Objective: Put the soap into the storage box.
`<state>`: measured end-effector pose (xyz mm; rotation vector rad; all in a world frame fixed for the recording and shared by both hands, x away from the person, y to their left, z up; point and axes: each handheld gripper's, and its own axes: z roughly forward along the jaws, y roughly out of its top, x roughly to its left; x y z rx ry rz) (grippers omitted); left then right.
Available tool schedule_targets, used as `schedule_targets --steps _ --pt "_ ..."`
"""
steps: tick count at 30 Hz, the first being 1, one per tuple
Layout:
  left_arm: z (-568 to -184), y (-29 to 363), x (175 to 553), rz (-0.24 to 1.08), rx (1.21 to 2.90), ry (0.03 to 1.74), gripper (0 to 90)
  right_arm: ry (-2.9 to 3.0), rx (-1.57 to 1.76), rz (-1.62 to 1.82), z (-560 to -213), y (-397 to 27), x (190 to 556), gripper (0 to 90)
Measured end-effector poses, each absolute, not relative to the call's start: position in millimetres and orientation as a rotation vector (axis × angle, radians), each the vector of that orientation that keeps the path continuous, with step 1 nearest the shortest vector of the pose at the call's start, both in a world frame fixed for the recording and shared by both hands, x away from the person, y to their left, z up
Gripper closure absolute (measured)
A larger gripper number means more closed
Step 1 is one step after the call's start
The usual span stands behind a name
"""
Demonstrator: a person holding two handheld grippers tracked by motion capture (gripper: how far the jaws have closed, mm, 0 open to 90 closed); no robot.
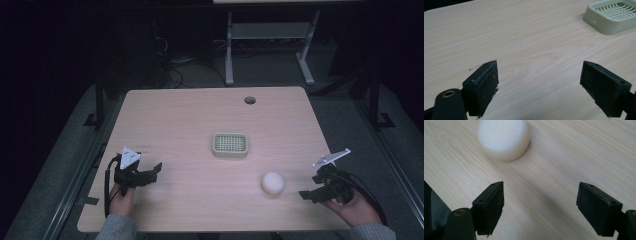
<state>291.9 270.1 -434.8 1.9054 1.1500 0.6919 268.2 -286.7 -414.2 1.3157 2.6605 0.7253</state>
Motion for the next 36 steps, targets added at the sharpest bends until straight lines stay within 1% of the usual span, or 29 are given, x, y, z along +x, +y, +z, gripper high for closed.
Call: schedule_targets --steps 36 --pt "-433 270 291 0.695 1.903 1.136 14.8 2.734 1.18 0.69 -394 -250 280 19.4"
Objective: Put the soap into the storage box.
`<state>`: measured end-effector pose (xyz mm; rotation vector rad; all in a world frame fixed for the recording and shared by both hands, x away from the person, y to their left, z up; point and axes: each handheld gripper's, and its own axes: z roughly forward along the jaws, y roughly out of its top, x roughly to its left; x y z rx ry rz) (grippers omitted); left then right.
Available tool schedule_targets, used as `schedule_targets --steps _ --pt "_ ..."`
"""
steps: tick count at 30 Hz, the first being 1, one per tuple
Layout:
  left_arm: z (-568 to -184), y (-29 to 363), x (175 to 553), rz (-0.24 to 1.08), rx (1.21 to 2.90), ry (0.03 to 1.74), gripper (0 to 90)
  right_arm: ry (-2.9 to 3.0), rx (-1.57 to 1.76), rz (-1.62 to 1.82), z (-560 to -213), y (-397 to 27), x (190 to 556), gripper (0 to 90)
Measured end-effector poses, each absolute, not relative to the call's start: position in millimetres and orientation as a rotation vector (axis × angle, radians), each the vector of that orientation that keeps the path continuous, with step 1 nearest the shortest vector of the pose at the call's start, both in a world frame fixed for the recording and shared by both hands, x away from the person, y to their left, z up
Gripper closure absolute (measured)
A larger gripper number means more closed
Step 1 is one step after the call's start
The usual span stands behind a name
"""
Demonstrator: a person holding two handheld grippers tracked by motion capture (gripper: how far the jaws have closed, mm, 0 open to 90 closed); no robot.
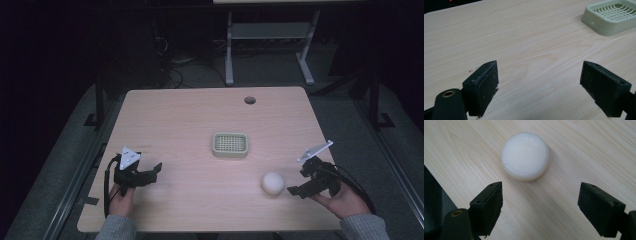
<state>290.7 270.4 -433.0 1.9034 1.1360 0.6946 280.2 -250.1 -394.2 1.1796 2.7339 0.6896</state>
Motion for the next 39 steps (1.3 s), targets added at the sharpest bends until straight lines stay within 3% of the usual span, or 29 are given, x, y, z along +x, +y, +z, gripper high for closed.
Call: schedule_targets --steps 39 --pt "-432 270 290 0.7 1.897 1.133 14.8 2.816 1.062 0.603 -391 -215 300 18.1"
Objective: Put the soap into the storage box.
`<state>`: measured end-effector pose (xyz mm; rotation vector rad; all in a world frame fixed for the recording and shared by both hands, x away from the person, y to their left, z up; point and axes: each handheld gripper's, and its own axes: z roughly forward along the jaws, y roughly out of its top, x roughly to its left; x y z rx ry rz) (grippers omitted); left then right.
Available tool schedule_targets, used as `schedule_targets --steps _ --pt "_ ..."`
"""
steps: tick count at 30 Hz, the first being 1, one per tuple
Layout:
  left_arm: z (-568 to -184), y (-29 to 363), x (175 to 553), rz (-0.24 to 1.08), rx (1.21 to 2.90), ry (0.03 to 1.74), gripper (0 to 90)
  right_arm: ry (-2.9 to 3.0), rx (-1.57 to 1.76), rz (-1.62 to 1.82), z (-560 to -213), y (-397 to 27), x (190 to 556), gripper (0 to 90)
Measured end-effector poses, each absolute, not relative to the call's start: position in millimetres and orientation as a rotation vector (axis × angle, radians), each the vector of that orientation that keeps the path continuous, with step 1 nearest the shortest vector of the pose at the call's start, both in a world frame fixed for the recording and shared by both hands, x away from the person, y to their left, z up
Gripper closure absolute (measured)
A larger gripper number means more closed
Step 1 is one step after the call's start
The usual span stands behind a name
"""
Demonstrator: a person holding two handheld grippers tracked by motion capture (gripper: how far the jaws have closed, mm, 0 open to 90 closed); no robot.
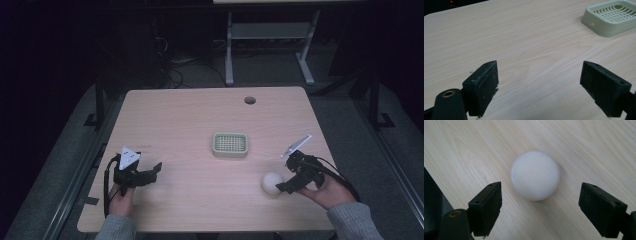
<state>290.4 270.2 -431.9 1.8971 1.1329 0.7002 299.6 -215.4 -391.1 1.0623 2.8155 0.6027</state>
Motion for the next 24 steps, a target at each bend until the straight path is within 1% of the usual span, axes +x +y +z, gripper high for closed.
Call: schedule_targets --steps 24 --pt "-432 270 290 0.7 1.895 1.133 14.8 2.834 1.041 0.507 -400 -202 307 17.7"
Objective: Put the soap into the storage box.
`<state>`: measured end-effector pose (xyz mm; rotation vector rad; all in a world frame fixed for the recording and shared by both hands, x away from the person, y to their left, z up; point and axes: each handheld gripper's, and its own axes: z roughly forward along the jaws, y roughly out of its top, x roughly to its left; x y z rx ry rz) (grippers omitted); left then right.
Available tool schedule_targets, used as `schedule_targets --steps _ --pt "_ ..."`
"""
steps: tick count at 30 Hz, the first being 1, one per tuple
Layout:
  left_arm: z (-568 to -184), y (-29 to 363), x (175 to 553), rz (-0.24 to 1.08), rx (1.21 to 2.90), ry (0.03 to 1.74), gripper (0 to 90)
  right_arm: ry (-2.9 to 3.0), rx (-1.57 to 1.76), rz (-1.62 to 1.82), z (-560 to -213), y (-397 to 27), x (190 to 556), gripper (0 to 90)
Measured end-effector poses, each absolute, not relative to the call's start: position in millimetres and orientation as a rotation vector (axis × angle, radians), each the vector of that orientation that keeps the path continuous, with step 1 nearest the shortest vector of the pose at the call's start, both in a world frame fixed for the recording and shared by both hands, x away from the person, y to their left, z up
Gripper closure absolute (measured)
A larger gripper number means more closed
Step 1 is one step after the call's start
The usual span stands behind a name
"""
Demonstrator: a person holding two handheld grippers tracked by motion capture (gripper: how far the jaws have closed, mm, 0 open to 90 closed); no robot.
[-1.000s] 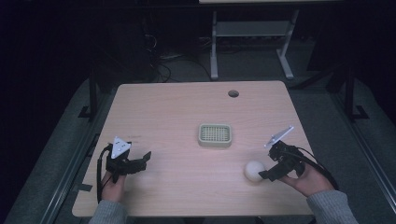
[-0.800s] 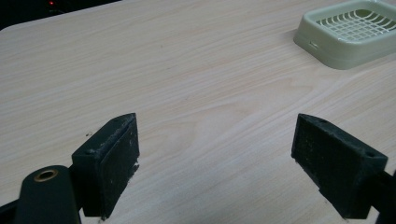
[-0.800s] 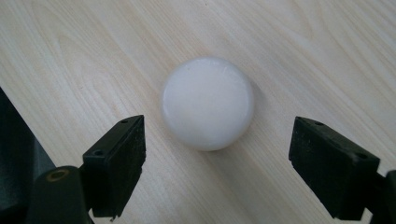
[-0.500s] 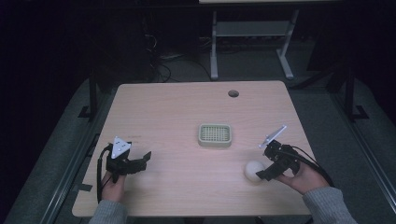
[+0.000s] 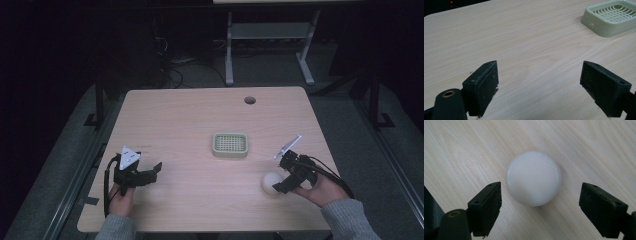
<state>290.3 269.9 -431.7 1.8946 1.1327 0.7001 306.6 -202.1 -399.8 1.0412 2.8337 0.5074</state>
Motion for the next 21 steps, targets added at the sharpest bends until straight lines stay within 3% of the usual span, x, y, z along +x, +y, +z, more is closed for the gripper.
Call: schedule_targets --steps 21 --pt "-431.5 270.3 290.2 0.701 1.894 1.132 14.9 2.854 1.019 0.435 -408.5 -192.6 312.0 17.4"
